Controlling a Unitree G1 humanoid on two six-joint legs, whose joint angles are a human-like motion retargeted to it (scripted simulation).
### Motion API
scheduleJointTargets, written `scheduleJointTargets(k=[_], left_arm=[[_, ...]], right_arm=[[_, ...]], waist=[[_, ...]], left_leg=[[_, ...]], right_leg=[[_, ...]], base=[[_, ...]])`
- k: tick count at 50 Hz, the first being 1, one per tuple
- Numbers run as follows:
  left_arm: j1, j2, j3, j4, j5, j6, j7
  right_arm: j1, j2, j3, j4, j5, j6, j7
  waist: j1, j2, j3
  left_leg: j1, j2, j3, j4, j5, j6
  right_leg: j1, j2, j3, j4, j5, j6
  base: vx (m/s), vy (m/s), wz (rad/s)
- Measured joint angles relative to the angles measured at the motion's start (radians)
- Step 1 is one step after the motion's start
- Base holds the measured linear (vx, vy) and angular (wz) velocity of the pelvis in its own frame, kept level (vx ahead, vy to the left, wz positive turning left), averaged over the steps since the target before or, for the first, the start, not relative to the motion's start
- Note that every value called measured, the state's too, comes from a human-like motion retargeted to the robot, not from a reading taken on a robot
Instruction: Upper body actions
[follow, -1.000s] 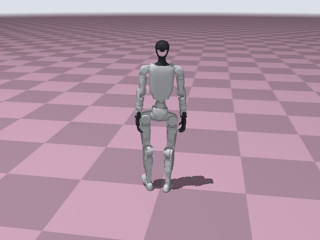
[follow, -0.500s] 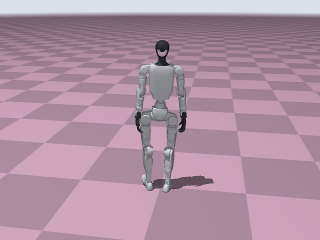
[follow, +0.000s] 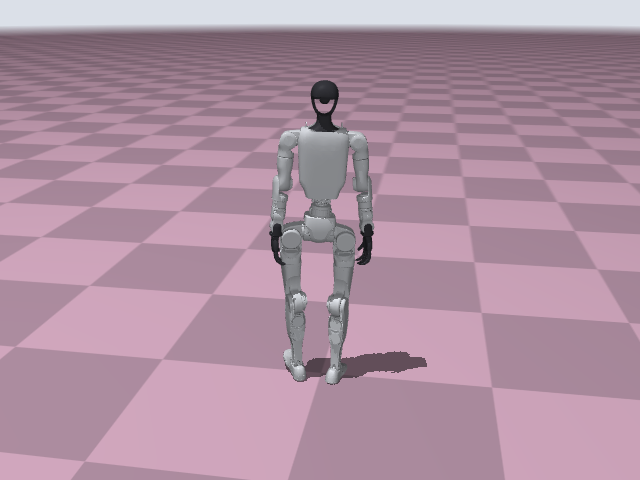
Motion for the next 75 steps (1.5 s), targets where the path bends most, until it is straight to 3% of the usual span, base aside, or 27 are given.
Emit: scheduleJointTargets(k=[15,28,30,32,35,43,47,54,58,60,62,63,65,68,75], left_arm=[[-0.022,0.006,-0.010,-0.031,0.001,0.003,-0.010],[-0.055,0.016,-0.030,-0.086,-0.002,-0.001,-0.023],[-0.046,0.015,-0.029,-0.081,0.004,0.001,-0.019],[-0.035,0.012,-0.020,-0.072,0.003,0.001,-0.015],[-0.022,0.012,-0.009,-0.061,-0.001,0.003,-0.012],[0.002,0.028,0.014,-0.001,0.001,0.018,0.014],[0.007,0.022,0.027,0.021,-0.007,0.019,0.022],[0.023,0.013,0.034,0.008,0.009,0.013,0.009],[0.011,0.023,0.002,-0.007,0.020,0.015,0.006],[-0.005,0.023,-0.003,-0.008,0.019,0.019,0.003],[-0.021,0.023,-0.004,-0.020,0.010,0.017,-0.004],[-0.026,0.023,-0.005,-0.028,0.008,0.017,-0.007],[-0.045,0.031,-0.007,-0.051,0.010,0.017,-0.013],[-0.058,0.037,-0.012,-0.071,0.000,0.009,-0.005],[-0.072,0.052,-0.025,-0.082,-0.007,0.005,-0.010]], right_arm=[[-0.007,0.000,0.014,-0.002,0.011,-0.002,-0.007],[-0.025,-0.044,-0.019,-0.028,0.012,-0.005,-0.017],[-0.014,-0.054,-0.023,-0.017,0.006,-0.002,-0.027],[-0.005,-0.063,-0.025,0.000,0.001,0.004,-0.040],[0.002,-0.071,-0.028,0.022,-0.002,0.013,-0.056],[0.025,-0.061,-0.047,0.034,-0.001,0.020,-0.068],[0.032,-0.057,-0.059,0.018,-0.002,0.011,-0.061],[0.012,-0.054,-0.039,0.001,0.027,-0.008,-0.054],[0.009,-0.053,-0.033,-0.039,0.008,-0.021,-0.029],[0.013,-0.054,-0.017,-0.056,0.007,-0.033,-0.040],[0.010,-0.055,-0.004,-0.060,0.009,-0.038,-0.045],[0.009,-0.055,-0.001,-0.059,0.008,-0.037,-0.045],[0.004,-0.048,0.002,-0.056,0.007,-0.035,-0.038],[0.009,-0.036,0.008,-0.055,0.010,-0.036,-0.036],[0.033,-0.013,0.027,-0.052,-0.008,-0.035,-0.043]], waist=[[0.015,0.020,0.012],[0.082,0.051,0.128],[0.085,0.053,0.123],[0.087,0.058,0.118],[0.075,0.064,0.111],[0.084,0.029,0.078],[0.090,0.046,0.062],[0.149,0.029,0.057],[0.144,0.051,0.061],[0.132,0.087,0.072],[0.110,0.112,0.090],[0.105,0.115,0.094],[0.098,0.096,0.103],[0.074,0.074,0.117],[0.026,0.006,0.149]], left_leg=[[-0.063,0.034,-0.027,0.041,0.031,-0.025],[-0.158,0.001,-0.064,0.054,0.143,-0.030],[-0.164,0.005,-0.024,0.048,0.132,-0.043],[-0.142,0.055,0.193,0.045,0.119,-0.100],[-0.097,0.098,0.434,0.043,0.125,-0.138],[-0.047,0.127,0.608,0.121,0.184,-0.144],[-0.028,0.077,0.543,0.053,0.178,-0.141],[-0.045,-0.005,0.339,-0.009,0.143,-0.064],[-0.042,0.002,0.269,-0.014,0.124,-0.041],[-0.036,0.040,0.233,-0.009,0.120,-0.035],[-0.026,0.065,0.194,-0.006,0.122,-0.029],[-0.024,0.067,0.185,-0.009,0.124,-0.025],[-0.022,0.045,0.166,-0.023,0.133,-0.008],[-0.025,0.028,0.131,-0.023,0.143,0.004],[-0.013,-0.042,0.028,-0.021,0.163,0.028]], right_leg=[[-0.028,0.007,-0.014,0.011,0.002,0.000],[0.023,-0.011,-0.242,-0.062,-0.007,-0.029],[0.028,-0.016,-0.291,-0.071,-0.011,-0.028],[0.032,-0.014,-0.342,-0.077,-0.018,-0.025],[0.043,-0.012,-0.416,-0.084,-0.030,-0.017],[0.077,-0.033,-0.553,-0.076,-0.060,0.029],[0.104,0.006,-0.607,-0.068,-0.068,0.058],[0.154,-0.007,-0.667,-0.012,-0.034,0.104],[0.183,-0.015,-0.707,0.072,0.034,0.078],[0.191,-0.015,-0.684,0.153,0.066,0.010],[0.176,-0.035,-0.600,0.260,0.057,-0.014],[0.160,-0.048,-0.549,0.304,0.045,0.011],[0.043,-0.043,-0.245,0.414,-0.011,0.087],[-0.027,0.028,0.012,0.409,-0.055,0.148],[-0.073,0.052,0.241,0.200,-0.173,0.136]], base=[[-0.04,-0.03,0.06],[-0.22,-0.03,0.78],[-0.11,0.06,1.58],[-0.07,0.09,1.55],[-0.02,0.07,1.74],[0.13,0.11,1.66],[0.22,0.15,1.34],[0.28,0.18,0.62],[0.25,0.16,1.10],[0.23,0.17,1.33],[0.23,0.12,1.31],[0.21,0.09,1.15],[0.12,-0.02,1.26],[0.11,-0.05,1.37],[0.12,-0.07,1.32]])
